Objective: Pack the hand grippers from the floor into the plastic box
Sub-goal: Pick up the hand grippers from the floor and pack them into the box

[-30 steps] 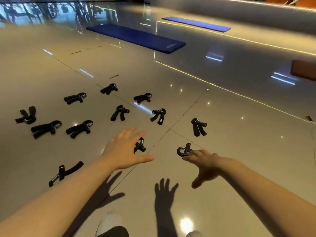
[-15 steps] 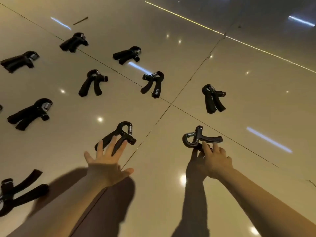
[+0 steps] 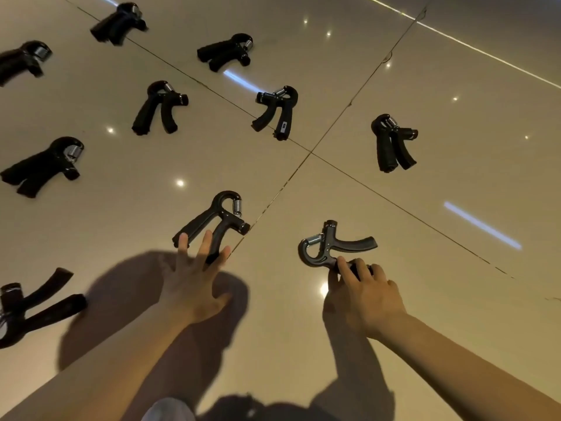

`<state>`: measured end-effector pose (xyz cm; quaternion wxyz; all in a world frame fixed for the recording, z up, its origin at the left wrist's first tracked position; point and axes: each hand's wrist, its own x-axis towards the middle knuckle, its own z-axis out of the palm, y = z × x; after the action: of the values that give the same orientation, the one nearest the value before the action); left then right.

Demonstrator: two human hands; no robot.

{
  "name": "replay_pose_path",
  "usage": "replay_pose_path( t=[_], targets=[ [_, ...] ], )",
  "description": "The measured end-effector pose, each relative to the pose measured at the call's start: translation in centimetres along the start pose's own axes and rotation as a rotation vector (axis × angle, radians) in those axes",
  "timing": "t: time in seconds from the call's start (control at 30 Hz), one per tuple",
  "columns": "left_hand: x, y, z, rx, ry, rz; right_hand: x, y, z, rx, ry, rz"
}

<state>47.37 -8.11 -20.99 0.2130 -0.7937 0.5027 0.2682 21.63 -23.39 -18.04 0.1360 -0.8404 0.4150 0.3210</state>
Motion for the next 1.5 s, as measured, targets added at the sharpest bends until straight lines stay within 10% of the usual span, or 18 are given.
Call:
replay_pose_path(
  t=[0.27,0.53,1.27,1.5],
  targets=[
    [-3.4,2.0,4.3,-0.036,0.127,0.1,-2.5,-4.9,1.7,-0.155,-0.045,-0.184],
    [-3.7,2.0,5.0,-0.356,0.444,-0.054,-1.2,-2.8,1.3,0.007,0.249,-0.228],
    [-1.5,1.1,4.3,-0.496,0.591,0.102,1.8,-0.4,1.0,-0.005,0.22,-0.357],
    [-3.1,1.1,-2.2,-0.481,0.982,0.245,-1.3,1.4,-2.2,0.295,0.25,-0.321]
  ],
)
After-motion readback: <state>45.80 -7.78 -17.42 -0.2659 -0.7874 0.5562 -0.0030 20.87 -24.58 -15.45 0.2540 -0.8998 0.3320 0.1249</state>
